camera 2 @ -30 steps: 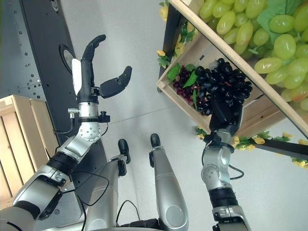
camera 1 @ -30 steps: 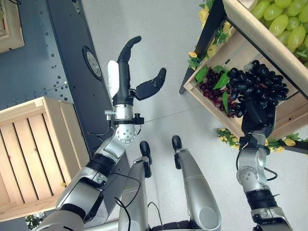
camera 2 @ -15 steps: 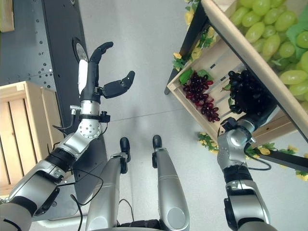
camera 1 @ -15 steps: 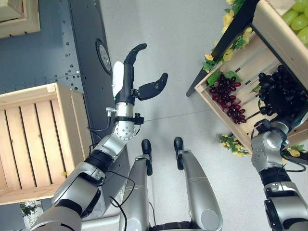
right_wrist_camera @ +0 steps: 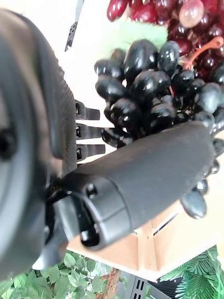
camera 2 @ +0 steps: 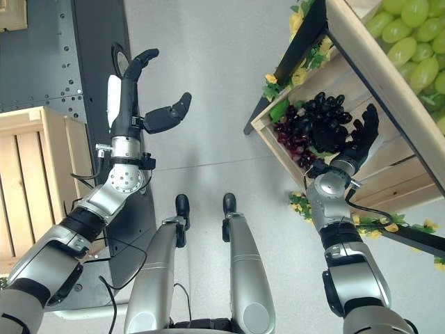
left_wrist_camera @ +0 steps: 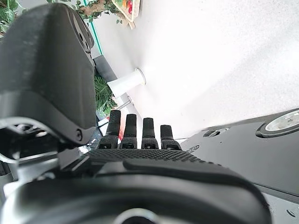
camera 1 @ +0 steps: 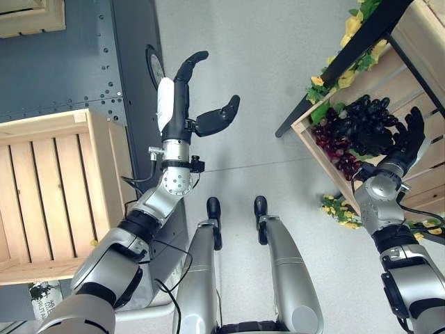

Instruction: Pick up the fruits from the basket on one side to the basket on the other side

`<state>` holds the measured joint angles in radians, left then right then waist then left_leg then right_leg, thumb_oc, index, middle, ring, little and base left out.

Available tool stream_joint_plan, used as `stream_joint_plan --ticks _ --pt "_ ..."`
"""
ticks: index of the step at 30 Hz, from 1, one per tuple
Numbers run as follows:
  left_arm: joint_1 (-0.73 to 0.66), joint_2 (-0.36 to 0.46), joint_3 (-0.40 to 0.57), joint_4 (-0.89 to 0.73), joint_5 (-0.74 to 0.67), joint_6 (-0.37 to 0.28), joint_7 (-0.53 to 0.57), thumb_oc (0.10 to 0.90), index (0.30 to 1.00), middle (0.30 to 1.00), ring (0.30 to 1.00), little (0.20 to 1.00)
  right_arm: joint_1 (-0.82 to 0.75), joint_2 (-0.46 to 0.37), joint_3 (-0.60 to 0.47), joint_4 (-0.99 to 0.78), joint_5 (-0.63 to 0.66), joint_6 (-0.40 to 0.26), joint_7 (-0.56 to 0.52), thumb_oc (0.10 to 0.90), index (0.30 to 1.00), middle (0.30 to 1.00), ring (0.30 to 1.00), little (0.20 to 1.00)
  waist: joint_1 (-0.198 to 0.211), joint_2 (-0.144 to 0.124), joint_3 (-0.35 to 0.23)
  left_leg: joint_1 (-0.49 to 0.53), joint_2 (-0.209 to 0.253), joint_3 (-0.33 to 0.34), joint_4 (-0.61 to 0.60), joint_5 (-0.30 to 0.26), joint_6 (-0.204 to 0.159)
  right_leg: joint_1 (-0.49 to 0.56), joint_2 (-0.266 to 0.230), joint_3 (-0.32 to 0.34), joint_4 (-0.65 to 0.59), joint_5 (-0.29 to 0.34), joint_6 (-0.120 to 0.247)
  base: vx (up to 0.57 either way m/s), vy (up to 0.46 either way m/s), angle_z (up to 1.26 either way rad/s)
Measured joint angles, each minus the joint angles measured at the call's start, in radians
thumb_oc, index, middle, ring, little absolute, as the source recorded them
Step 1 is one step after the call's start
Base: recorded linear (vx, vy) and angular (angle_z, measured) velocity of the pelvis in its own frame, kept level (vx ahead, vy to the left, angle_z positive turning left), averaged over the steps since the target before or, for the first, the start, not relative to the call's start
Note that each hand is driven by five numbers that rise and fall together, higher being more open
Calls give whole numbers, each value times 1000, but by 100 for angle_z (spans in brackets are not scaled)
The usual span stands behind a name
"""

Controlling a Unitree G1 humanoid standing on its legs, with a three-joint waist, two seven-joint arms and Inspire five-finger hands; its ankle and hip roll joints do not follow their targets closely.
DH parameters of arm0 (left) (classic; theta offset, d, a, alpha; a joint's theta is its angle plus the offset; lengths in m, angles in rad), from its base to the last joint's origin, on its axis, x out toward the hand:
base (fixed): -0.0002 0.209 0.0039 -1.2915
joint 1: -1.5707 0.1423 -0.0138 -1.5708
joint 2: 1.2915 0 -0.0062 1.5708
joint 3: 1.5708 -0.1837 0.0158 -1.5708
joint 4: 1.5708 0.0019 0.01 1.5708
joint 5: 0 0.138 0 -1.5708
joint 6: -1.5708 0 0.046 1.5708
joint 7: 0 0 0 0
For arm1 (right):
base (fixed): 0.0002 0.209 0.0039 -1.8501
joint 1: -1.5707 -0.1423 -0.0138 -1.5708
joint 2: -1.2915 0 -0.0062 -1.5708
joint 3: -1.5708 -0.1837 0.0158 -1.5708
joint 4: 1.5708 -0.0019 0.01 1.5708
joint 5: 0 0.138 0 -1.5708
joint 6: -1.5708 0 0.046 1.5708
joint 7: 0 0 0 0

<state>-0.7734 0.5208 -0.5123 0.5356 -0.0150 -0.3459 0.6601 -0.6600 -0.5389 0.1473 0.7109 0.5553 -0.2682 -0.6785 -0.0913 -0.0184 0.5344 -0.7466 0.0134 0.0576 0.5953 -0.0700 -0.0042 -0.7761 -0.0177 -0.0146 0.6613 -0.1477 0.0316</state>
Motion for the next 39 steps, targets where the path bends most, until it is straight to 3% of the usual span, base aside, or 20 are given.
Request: stream_joint_plan --ticks 6,10,16,22,30,35,39 --pt "0 0 1 -2 1 1 0 800 900 900 900 900 45 -3 24 -75 -161 50 3 800 900 900 900 900 -8 0 0 -8 1 4 2 0 0 -11 3 5 3 2 0 -8 36 -2" --pt "9 0 10 -7 6 5 12 800 900 900 900 900 135 -1 25 -226 -260 94 2 800 900 900 900 900 -17 0 0 -8 1 7 -8 0 0 -13 5 11 -3 2 1 -13 46 -1" --pt "64 -3 49 -18 22 6 40 800 900 900 900 900 248 9 27 -407 -313 112 15 800 900 900 900 900 -49 -1 0 3 2 21 -17 -1 10 -6 8 27 -14 9 4 -16 48 -6" --pt "190 -46 135 -65 50 7 42 800 900 900 900 900 441 54 34 -575 -314 112 232 800 900 900 900 900 -67 -8 0 131 2 33 -90 -1 10 110 9 39 -73 11 7 -3 32 -8" --pt "242 -44 172 -78 61 6 40 800 900 900 900 900 463 31 29 -644 -361 112 320 800 900 900 900 900 -59 -12 -1 277 1 33 -242 45 0 244 10 35 -200 42 12 12 15 -1" --pt "325 -44 187 -80 61 6 33 800 900 900 900 900 486 18 26 -663 -391 112 373 800 900 900 900 900 -51 -12 -1 430 3 29 -355 68 4 397 14 27 -307 67 3 6 3 0" --pt "383 -43 208 -85 61 6 26 800 900 900 900 900 518 12 21 -693 -348 104 479 800 900 900 900 900 -50 -12 -1 544 2 26 -437 84 9 515 10 14 -388 76 7 59 10 8"
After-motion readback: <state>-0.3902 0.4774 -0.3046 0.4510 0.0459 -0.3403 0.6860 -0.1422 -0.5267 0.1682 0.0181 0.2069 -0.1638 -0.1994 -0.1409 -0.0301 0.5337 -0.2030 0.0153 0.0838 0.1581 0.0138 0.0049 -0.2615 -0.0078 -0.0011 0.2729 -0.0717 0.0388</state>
